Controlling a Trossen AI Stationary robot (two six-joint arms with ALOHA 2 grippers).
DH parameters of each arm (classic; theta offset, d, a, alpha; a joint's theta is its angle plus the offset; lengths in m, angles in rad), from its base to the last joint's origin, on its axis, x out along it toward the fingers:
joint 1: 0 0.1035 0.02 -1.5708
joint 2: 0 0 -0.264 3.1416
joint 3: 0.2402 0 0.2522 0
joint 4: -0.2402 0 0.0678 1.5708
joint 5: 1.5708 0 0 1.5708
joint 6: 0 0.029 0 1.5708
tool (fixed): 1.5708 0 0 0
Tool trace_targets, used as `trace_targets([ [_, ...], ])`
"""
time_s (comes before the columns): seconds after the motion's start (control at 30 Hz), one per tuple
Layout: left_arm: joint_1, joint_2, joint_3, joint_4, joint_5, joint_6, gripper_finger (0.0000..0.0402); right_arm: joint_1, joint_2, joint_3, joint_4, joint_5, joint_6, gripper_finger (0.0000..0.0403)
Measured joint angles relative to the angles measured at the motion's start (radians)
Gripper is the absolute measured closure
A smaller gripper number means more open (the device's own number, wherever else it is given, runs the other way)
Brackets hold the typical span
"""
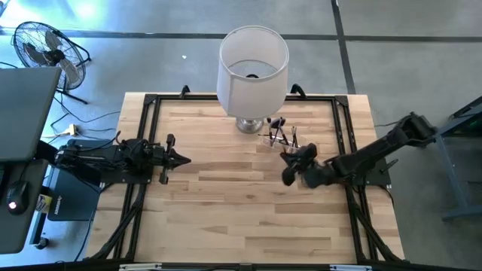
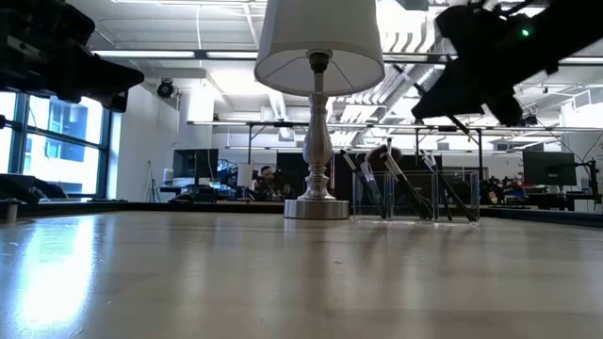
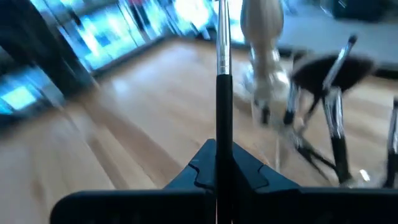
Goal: Put items in baskets/containers
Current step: Put the lash brush into the transparent organizer
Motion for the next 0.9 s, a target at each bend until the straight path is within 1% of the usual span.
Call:
trace_targets([
  [0.1,0.000,0.003,0.000,0.000,-0.001,0.000,0.0400,-0.040,-0.114,-0.184,0.386,-0.015,-0.180,0.0396],
  [0.17,0.000,0.003,0.000,0.003,-0.002,0.000,0.0400,-0.090,-0.174,-0.295,0.618,-0.067,-0.298,0.0396],
  [0.23,0.000,0.002,-0.001,0.005,-0.002,0.000,0.0400,-0.165,-0.217,-0.383,0.778,-0.152,-0.391,0.0396],
  [0.3,0.000,0.003,-0.001,0.005,-0.003,0.000,0.0400,-0.252,-0.243,-0.442,0.875,-0.235,-0.439,0.0396],
  [0.37,0.000,0.003,-0.001,0.005,-0.004,0.000,0.0400,-0.343,-0.251,-0.485,0.917,-0.331,-0.453,0.0396],
  [0.47,0.000,0.003,-0.001,0.006,-0.004,0.000,0.0400,-0.472,-0.236,-0.518,0.935,-0.503,-0.458,0.0396],
  [0.53,0.000,0.003,-0.001,0.006,-0.004,0.000,0.0400,-0.539,-0.220,-0.532,0.943,-0.577,-0.478,0.0396],
  [0.67,0.000,0.002,-0.001,0.006,-0.004,0.000,0.0400,-0.636,-0.184,-0.528,0.953,-0.663,-0.571,0.0396],
  [0.77,0.000,0.003,-0.002,0.006,-0.004,0.000,0.0400,-0.688,-0.161,-0.528,0.956,-0.722,-0.599,0.0394],
  [0.9,0.000,0.002,-0.002,0.006,-0.004,0.000,0.0400,-0.713,-0.134,-0.528,0.952,-0.729,-0.599,0.0374],
])
